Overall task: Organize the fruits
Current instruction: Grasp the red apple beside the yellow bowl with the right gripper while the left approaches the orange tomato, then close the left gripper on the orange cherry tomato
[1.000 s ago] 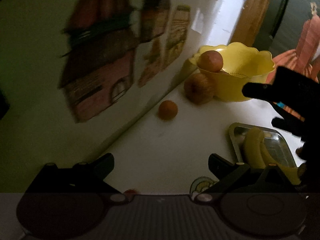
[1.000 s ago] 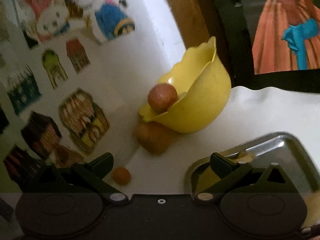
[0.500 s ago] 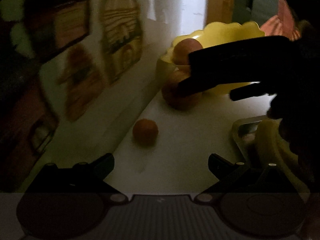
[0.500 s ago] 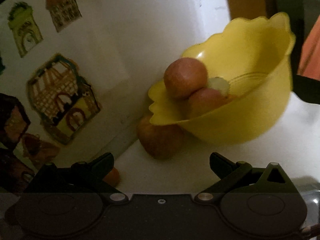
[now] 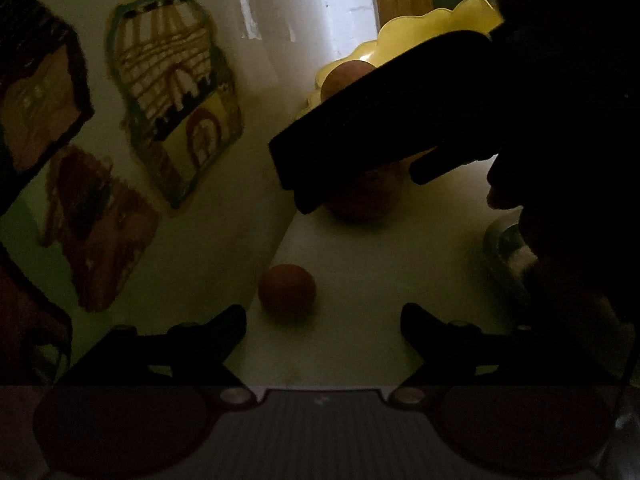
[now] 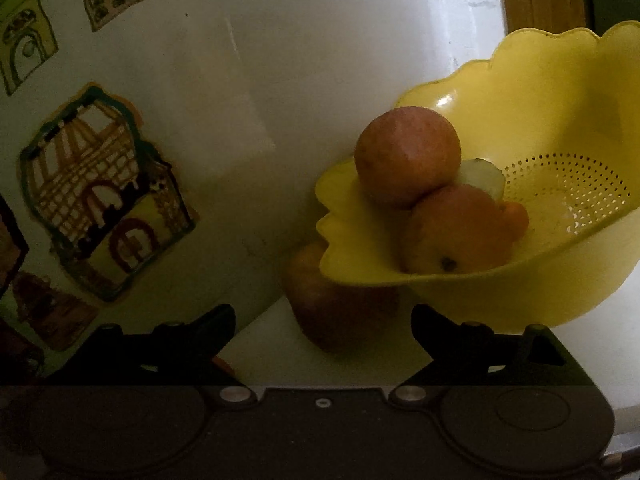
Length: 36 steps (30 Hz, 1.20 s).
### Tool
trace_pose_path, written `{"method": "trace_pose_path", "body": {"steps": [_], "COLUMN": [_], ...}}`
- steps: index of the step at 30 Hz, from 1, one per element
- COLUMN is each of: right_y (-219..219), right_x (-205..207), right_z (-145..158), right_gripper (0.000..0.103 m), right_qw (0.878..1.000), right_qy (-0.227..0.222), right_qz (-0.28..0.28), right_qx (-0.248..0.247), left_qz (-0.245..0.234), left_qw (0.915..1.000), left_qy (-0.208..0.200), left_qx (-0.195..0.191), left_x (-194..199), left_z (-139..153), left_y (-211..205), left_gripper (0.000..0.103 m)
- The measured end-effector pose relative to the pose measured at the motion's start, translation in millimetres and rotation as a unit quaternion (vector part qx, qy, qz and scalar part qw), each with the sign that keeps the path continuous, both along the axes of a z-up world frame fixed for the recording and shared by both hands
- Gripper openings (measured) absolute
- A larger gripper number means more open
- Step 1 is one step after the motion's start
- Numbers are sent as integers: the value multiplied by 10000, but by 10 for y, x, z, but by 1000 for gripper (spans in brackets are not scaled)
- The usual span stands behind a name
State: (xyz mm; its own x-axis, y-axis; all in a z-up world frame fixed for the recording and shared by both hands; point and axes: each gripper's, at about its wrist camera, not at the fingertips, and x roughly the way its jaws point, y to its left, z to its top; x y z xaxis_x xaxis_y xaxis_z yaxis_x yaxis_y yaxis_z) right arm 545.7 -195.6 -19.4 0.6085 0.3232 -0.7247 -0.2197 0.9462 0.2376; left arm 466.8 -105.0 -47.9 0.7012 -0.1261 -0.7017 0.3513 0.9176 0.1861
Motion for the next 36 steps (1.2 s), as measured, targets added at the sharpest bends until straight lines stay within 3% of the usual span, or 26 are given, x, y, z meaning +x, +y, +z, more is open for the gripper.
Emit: {"method": "trace_pose_path", "body": {"steps": [5,12,14,20,26,33,36], "right_y": [-61,-158,-175,-131,-140,-227,-296], "right_x": [90,260,299,233,87,95,149], "right_z": [-73,-123,-147,-133,-109,-104,-113], "right_gripper": [95,94,91,70,70,70,70], "right_qw": [9995,9941,9920,9915,9914,9895,9881], "right_qy": [171,389,427,348,387,476,556], "right_qz": [-199,-755,-912,-1090,-1044,-1072,-1088], "right_qx": [155,678,756,617,685,849,935], "left_qz": [-121,-213,-198,-48,51,165,196], "left_qw": [9991,9984,9982,9976,9980,9987,9992], "left_qy": [-239,-344,-359,-401,-326,-183,-125], "left_qx": [322,406,427,570,539,435,334], "left_x": [63,103,114,73,96,163,198], "left_z": [5,11,5,20,100,117,137], "left_y": [-155,-307,-355,-233,-174,-52,28], "left_gripper": [89,88,84,62,55,36,35]}}
